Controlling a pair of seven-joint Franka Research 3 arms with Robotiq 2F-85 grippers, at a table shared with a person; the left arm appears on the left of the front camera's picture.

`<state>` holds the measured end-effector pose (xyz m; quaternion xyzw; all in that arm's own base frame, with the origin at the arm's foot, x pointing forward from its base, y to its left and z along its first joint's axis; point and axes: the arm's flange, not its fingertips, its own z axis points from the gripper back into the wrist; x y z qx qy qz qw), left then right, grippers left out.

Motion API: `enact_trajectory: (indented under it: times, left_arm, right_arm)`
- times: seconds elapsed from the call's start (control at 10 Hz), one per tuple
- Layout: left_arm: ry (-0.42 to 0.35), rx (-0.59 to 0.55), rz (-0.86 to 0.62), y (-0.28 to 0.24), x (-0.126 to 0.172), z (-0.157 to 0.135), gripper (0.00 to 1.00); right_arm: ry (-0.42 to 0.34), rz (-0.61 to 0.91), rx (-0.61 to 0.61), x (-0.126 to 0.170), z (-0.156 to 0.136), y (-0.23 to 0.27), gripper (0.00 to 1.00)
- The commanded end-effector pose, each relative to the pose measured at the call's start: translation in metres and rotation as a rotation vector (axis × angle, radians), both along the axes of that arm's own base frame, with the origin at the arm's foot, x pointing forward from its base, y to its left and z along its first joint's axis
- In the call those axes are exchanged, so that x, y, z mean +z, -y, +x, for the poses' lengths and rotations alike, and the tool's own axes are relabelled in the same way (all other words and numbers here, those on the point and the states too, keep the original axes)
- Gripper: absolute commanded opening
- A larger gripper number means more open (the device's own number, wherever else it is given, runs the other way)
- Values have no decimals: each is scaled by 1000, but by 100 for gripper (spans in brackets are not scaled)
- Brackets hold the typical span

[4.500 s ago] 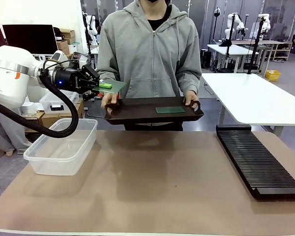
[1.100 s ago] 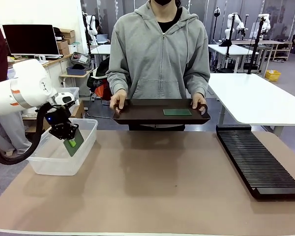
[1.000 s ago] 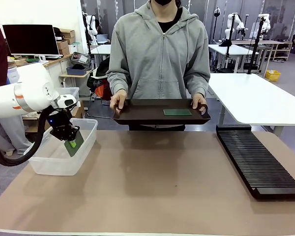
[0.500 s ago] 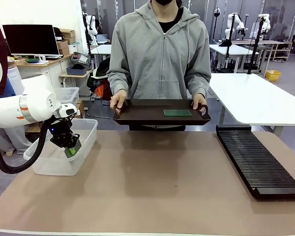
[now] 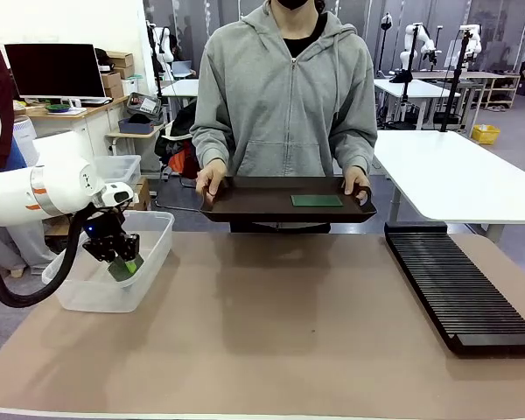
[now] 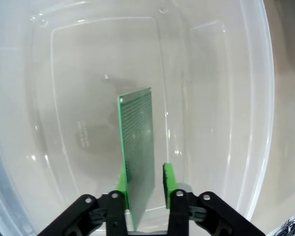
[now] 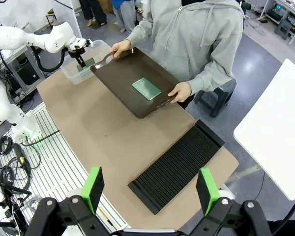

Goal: Sort PCBs into racks and boxes based on the side picked up.
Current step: If the short side of the Blank PCB is picked up, insert it into the PCB Rack ; if the long side is picked up, place it in the Organizing box, then pick up the Blank PCB handed by the Human.

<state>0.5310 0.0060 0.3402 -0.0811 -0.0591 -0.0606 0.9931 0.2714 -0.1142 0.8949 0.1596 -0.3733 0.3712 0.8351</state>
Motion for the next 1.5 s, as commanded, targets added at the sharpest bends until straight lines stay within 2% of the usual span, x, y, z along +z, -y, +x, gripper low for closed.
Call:
enact_trajectory:
  times: [0.0,0.1,0.2,0.3,0.4,0.6,0.7,1.4]
  left_arm:
    - [45,42,-8,-9,21,-4,59]
    - [65,50,-3,-11,30,-8,63]
    - [89,56,0,-11,39,-12,79]
    - [100,57,11,-12,45,-13,82]
    - [95,48,22,-12,45,-13,93]
    - [75,52,-17,-6,43,-14,93]
    - [98,27,4,-13,52,-7,93]
    - [98,27,4,-13,52,-7,93]
  right_arm:
    - [4,2,9,1,-1,-2,100]
    - [4,2,9,1,-1,-2,100]
    - [4,2,9,1,-1,-2,100]
    - [4,2,9,1,-1,-2,100]
    - [4,2,9,1,-1,-2,100]
    - [4,2,9,1,-1,-2,100]
    - [4,2,9,1,-1,-2,100]
    - [4,2,9,1,-1,-2,100]
